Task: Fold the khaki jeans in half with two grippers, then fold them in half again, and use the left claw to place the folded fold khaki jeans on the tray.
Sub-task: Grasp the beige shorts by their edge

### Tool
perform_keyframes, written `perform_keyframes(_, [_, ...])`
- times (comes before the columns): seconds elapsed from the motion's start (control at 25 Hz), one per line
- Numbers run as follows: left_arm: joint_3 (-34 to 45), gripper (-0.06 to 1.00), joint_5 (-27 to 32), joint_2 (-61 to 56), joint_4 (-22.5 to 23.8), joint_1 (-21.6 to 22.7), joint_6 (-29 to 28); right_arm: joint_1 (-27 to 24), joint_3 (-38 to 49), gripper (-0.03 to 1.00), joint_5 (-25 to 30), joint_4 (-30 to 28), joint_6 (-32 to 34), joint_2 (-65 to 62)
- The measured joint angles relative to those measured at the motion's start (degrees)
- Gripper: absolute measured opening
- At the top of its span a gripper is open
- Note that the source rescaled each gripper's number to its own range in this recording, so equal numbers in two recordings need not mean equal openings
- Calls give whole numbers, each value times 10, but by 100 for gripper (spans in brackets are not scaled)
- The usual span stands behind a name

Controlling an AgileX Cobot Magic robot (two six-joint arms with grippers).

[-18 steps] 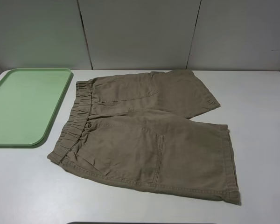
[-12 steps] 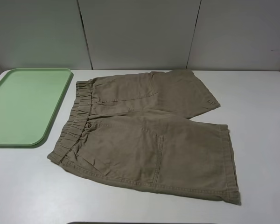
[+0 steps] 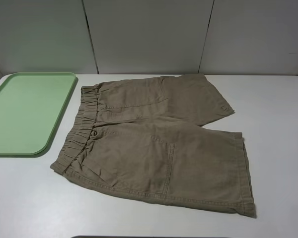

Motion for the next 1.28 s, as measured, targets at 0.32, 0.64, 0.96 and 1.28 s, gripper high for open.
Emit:
perform_keyframes(0.32, [0, 95, 0, 0, 0, 0, 0, 0, 0, 100, 0, 0, 0, 0])
perform_keyframes(0.64, [0, 95, 0, 0, 0, 0, 0, 0, 0, 100, 0, 0, 0, 0])
perform_keyframes(0.96, [0, 95, 0, 0, 1, 0, 0, 0, 0, 100, 0, 0, 0, 0])
perform_keyframes(1.28, [0, 95, 0, 0, 1, 0, 0, 0, 0, 100, 0, 0, 0, 0])
